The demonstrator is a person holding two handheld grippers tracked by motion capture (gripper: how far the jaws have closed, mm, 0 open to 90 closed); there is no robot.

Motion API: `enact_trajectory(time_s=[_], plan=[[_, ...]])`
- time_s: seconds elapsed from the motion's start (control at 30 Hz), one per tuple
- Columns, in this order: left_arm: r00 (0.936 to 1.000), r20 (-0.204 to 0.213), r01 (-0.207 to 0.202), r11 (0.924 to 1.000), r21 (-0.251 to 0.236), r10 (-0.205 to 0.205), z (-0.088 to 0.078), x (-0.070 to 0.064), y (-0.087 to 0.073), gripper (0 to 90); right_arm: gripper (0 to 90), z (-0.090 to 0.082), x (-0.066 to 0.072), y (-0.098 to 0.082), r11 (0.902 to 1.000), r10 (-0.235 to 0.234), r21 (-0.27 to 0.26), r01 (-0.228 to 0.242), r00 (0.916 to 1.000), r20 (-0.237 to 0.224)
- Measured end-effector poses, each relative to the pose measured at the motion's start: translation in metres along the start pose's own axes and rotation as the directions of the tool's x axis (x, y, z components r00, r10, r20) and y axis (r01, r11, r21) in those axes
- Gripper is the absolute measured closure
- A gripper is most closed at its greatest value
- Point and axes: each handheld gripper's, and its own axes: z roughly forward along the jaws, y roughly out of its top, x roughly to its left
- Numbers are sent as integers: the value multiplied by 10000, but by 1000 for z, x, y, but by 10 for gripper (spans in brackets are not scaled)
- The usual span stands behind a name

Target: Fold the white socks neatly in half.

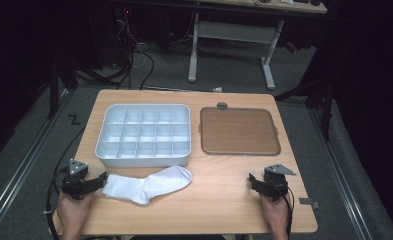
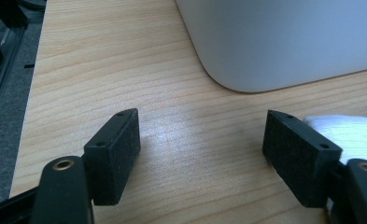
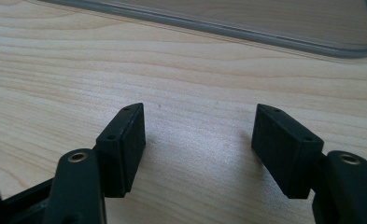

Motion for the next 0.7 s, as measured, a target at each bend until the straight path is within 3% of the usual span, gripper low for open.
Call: enact_trajectory(time_s=[0.4, 0.7], plan=[[10000, 26, 36, 10000, 17, -36, 0, 0, 1, 283, 352, 0, 0, 0, 10000, -1, 1, 1, 10000, 0], [9985, 126, 531, 9986, -44, -530, -3, 5, 5, 335, 358, 0, 0, 0, 10000, 26, 4, -26, 10000, -26]])
